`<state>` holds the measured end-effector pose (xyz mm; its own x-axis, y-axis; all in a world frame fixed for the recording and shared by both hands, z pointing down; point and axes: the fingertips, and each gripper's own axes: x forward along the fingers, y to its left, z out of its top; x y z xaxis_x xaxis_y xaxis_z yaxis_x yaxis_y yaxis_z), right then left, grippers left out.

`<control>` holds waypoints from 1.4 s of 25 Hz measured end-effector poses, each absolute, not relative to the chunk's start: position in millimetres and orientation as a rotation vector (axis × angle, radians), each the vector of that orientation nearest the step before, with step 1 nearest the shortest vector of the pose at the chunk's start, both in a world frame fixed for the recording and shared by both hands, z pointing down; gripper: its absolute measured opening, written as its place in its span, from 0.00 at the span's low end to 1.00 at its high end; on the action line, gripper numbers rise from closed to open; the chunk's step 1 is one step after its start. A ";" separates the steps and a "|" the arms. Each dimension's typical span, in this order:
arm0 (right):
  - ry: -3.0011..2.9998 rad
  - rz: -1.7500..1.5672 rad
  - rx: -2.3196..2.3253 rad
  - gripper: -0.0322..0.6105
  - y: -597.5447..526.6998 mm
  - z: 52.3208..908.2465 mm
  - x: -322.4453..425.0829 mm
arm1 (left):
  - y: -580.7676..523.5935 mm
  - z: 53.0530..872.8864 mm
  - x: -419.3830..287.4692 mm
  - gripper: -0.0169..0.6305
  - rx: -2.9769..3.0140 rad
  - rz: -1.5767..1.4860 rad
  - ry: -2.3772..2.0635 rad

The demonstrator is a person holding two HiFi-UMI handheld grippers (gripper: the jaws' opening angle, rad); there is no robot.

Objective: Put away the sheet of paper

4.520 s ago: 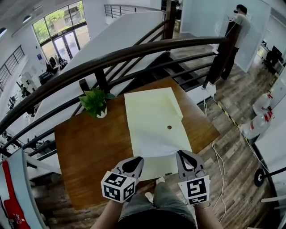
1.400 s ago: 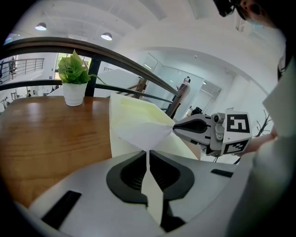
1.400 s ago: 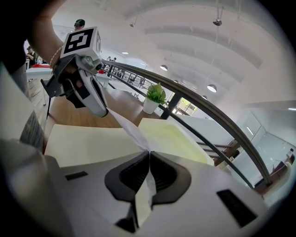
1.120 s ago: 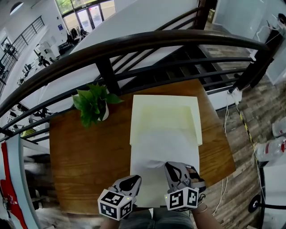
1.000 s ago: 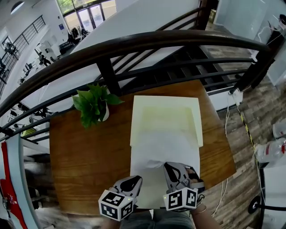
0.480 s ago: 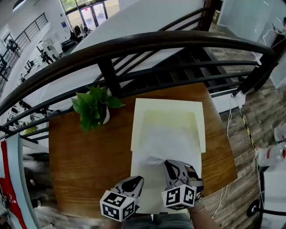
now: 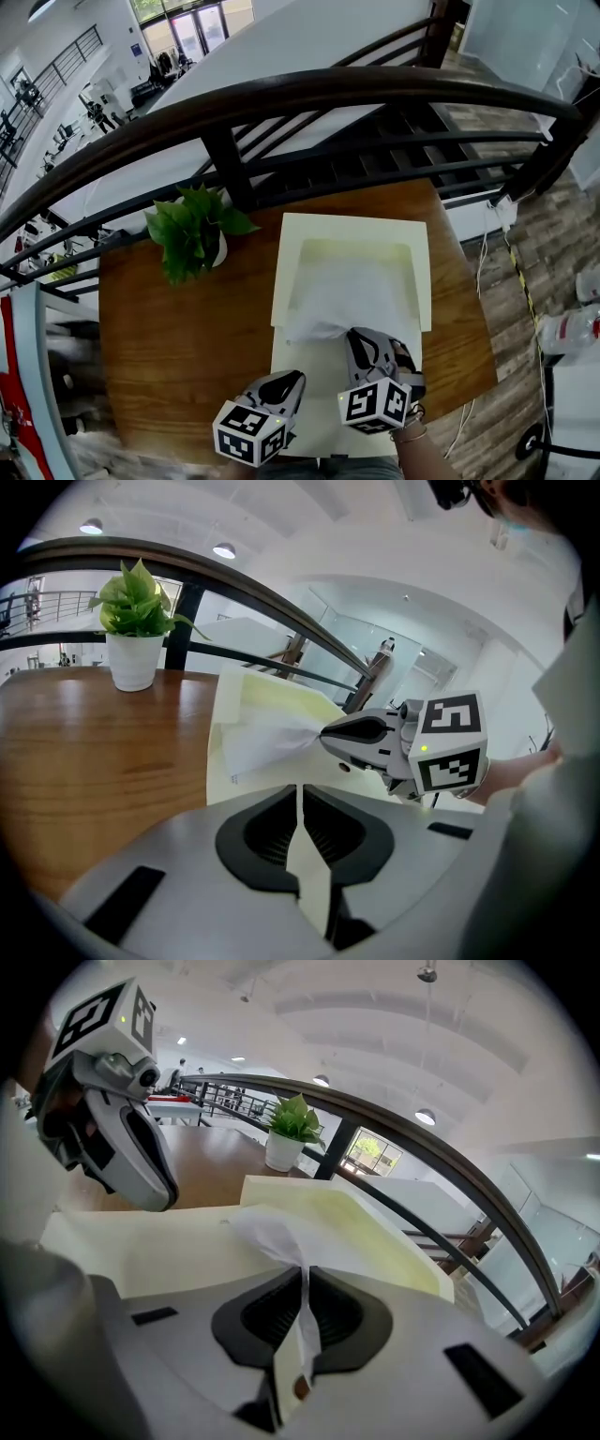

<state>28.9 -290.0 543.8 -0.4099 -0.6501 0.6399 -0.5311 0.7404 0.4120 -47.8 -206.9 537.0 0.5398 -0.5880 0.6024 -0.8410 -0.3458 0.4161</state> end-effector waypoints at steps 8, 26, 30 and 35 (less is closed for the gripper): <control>-2.095 -0.141 0.915 0.10 -312.3 549.1 29.7 | -219.3 537.6 -43.2 0.08 2.064 0.452 -1.160; -2.052 -0.048 0.910 0.25 -338.4 563.5 34.7 | -235.4 541.2 -41.5 0.08 2.046 0.450 -1.177; -2.054 -0.037 0.915 0.27 -336.8 563.3 35.5 | -237.0 541.4 -42.9 0.08 2.050 0.448 -1.175; -2.077 -0.035 0.935 0.27 -330.6 553.8 36.0 | -236.5 537.4 -43.1 0.08 2.070 0.446 -1.171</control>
<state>36.0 -330.6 553.8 -0.3717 -0.6289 0.6829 -0.6056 0.7218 0.3350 -43.1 -236.5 537.4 0.5305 -0.6030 0.5958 -0.8465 -0.3403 0.4094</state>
